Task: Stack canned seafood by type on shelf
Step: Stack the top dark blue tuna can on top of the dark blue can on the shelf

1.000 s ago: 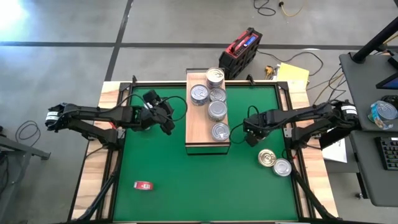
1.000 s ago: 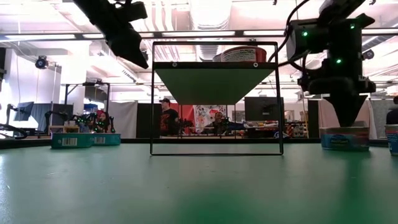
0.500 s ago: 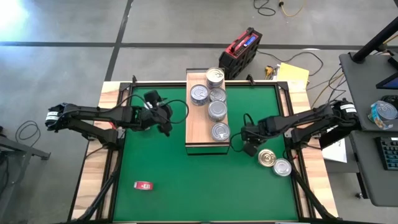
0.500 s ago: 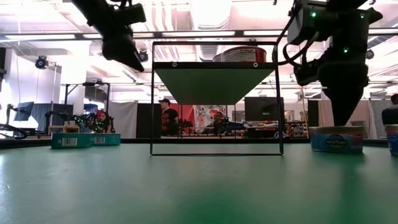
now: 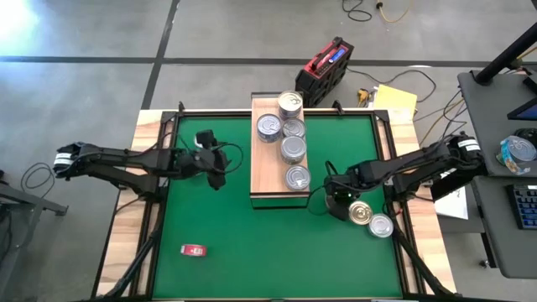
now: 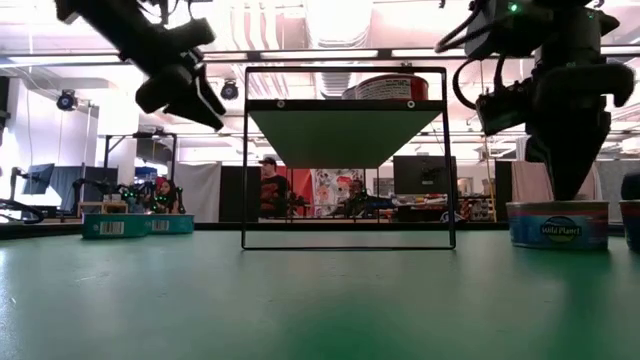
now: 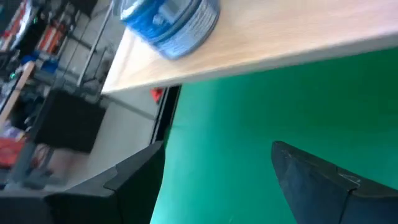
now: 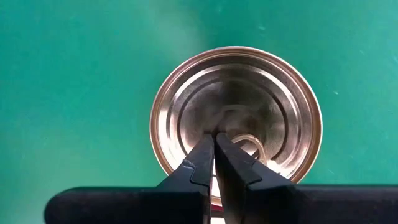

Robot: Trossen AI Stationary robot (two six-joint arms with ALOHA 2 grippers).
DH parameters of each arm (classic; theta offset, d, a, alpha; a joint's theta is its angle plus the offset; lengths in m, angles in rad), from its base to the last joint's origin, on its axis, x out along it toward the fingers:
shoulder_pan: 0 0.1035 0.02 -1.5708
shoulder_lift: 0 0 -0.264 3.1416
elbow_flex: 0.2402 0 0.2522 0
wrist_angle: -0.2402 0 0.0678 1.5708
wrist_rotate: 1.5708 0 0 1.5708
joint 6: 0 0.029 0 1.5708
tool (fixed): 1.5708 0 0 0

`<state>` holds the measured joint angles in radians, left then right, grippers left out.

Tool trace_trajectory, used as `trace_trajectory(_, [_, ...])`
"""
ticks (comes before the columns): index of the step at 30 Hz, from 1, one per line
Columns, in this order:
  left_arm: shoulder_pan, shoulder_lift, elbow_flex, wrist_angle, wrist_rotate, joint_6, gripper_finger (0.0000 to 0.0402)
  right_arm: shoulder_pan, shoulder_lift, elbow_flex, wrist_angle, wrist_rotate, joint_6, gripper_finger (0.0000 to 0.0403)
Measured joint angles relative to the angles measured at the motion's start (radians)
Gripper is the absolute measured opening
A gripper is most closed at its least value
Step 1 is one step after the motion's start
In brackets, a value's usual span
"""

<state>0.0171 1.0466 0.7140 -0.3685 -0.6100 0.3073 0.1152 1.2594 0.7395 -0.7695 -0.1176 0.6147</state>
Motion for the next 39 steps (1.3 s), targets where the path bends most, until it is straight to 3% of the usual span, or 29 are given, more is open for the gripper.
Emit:
trace_trajectory(6, [-0.003,-0.103,-0.101,0.104,0.097,0.024,0.0277,0.027,0.000,0.000,0.004,0.007,-0.046,0.0009])
trace_trajectory(13, [-0.003,-0.209,-0.164,0.118,0.097,0.022,0.0277,0.076,0.001,0.000,0.045,-0.011,-0.043,0.0009])
trace_trajectory(18, [-0.002,-0.261,-0.172,0.117,0.097,0.025,0.0277,0.149,0.001,0.000,0.062,-0.024,-0.141,0.0009])
trace_trajectory(21, [-0.002,-0.278,-0.171,0.123,0.097,0.028,0.0277,0.189,0.001,-0.001,0.101,-0.022,-0.215,0.0009])
trace_trajectory(26, [-0.002,-0.286,-0.171,0.125,0.097,0.026,0.0277,0.229,0.009,-0.001,0.186,0.043,-0.209,0.0009])
trace_trajectory(32, [-0.002,-0.280,-0.172,0.141,0.097,0.019,0.0277,0.256,0.076,0.003,0.276,0.038,-0.210,0.0009])
trace_trajectory(39, [-0.002,-0.280,-0.172,0.145,0.097,0.016,0.0277,0.266,0.111,0.084,0.188,0.046,-0.218,0.0009])
